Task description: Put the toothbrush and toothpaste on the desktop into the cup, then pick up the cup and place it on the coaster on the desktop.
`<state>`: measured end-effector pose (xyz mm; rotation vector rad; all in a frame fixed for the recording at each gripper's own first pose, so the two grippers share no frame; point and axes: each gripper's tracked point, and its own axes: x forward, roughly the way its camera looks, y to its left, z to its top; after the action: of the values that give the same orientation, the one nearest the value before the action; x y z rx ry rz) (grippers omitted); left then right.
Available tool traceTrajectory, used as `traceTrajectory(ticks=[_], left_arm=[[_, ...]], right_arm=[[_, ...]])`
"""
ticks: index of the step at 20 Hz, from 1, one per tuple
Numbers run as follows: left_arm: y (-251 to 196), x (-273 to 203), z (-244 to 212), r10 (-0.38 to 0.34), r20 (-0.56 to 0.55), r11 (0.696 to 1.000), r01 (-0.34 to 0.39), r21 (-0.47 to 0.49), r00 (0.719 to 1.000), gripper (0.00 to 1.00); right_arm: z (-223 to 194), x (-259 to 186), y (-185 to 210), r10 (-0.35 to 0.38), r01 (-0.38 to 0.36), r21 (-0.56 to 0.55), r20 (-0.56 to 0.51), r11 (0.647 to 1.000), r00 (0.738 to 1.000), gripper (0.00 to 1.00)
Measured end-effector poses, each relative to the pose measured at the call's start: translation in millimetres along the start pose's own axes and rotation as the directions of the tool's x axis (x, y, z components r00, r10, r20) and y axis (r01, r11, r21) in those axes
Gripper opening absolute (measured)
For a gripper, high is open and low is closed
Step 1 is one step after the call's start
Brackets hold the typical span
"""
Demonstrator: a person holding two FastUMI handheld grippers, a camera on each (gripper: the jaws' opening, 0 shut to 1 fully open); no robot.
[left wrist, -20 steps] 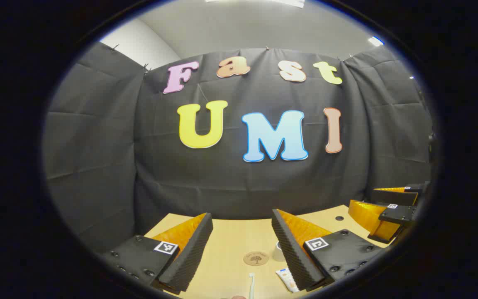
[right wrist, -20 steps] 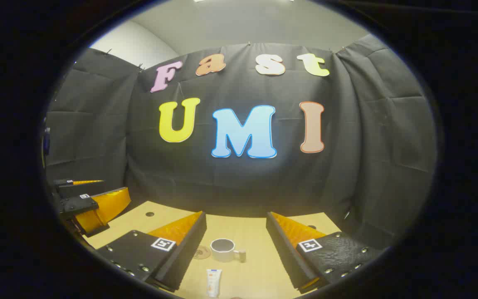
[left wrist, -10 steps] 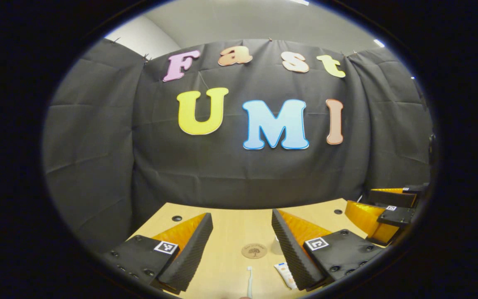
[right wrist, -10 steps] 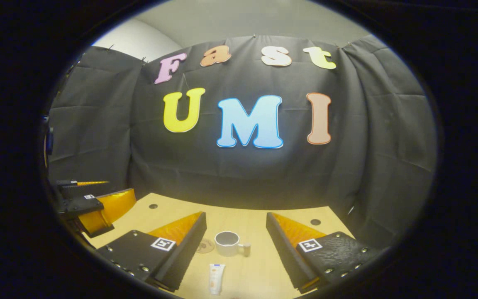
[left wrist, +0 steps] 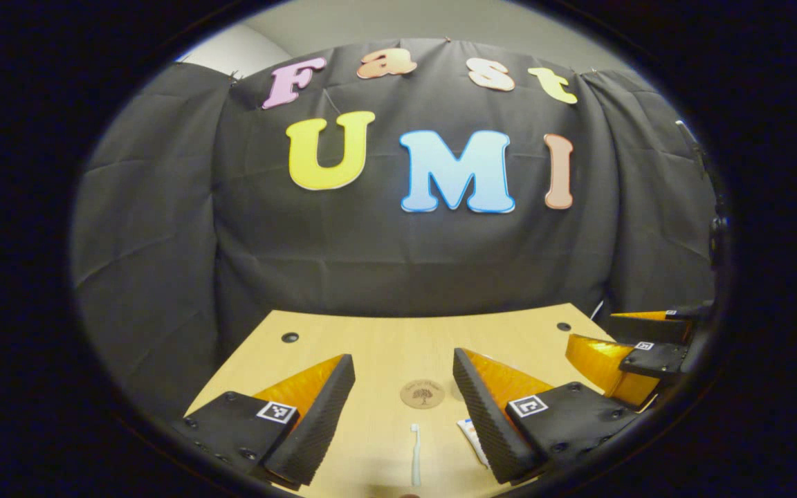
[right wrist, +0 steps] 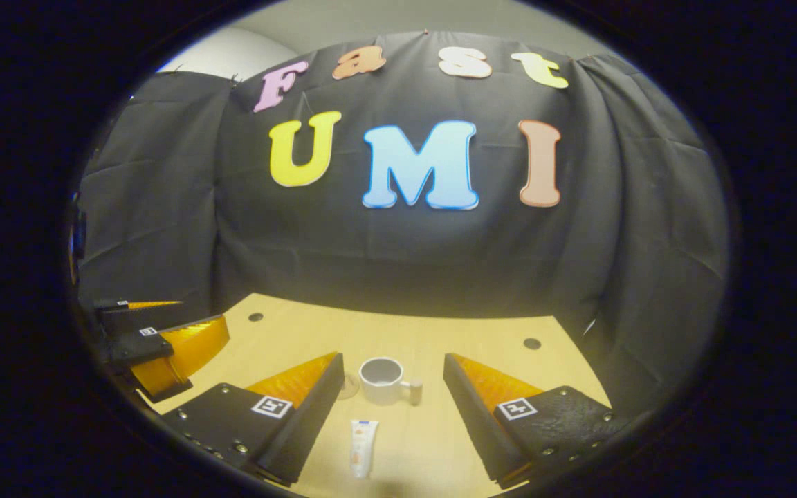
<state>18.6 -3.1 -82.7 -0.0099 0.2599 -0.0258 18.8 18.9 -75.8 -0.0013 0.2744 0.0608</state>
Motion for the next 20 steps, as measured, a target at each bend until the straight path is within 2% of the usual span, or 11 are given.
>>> traceTrajectory(ticks=[1,2,5,7,9,10,12,13,17,20], left_arm=[[0.4,3.0,-9.7,0.005,-0.021,1.0,-0.005,0.013,1.0,0.95],[-0.2,5.7,-17.9,0.002,-0.039,1.0,-0.001,0.025,0.999,0.99],[-9.1,17.9,-53.6,-0.039,-0.123,0.999,0.042,0.022,0.992,0.95],[-11.8,26.0,-82.1,-0.058,-0.198,0.998,0.058,-0.007,0.978,0.95],[-13.1,33.6,-110.8,-0.073,-0.266,0.997,0.068,-0.03,0.961,0.99],[-15.1,36.3,-126.2,-0.084,-0.306,0.996,0.074,-0.042,0.948,0.92],[-20.0,37.5,-159.4,-0.105,-0.408,0.994,0.082,-0.073,0.907,1.0],[-20.2,40.1,-173.6,-0.112,-0.442,0.993,0.08,-0.09,0.89,0.96],[-22.8,49.8,-225.3,-0.153,-0.562,0.985,0.08,-0.153,0.812,0.98],[-20.8,58.6,-253.6,-0.167,-0.627,0.979,0.055,-0.195,0.761,0.96]], right_arm=[[-10.4,3.7,2.8,0.014,-0.014,0.005,-0.04,1.0,0.999,0.92],[-19.1,7.4,5.8,0.029,-0.028,0.011,-0.076,1.0,0.997,0.92],[-48.4,21.1,11.2,0.05,-0.048,0.015,-0.178,0.999,0.983,0.92],[-72.0,30.1,15.5,0.062,-0.062,0.006,-0.264,0.998,0.963,0.96],[-96.2,36.5,19.4,0.076,-0.079,0.006,-0.35,0.997,0.934,0.92],[-107.9,38.6,23.1,0.087,-0.089,0.012,-0.389,0.996,0.917,0.92],[-130.2,45.5,28.3,0.1,-0.099,0.025,-0.455,0.995,0.885,0.92],[-138.7,50.4,30.0,0.103,-0.103,0.027,-0.485,0.994,0.869,0.92],[-170.6,65.1,33.8,0.1,-0.107,0.024,-0.594,0.994,0.798,0.93],[-193.0,78.7,36.0,0.098,-0.105,0.029,-0.657,0.994,0.747,0.93]])
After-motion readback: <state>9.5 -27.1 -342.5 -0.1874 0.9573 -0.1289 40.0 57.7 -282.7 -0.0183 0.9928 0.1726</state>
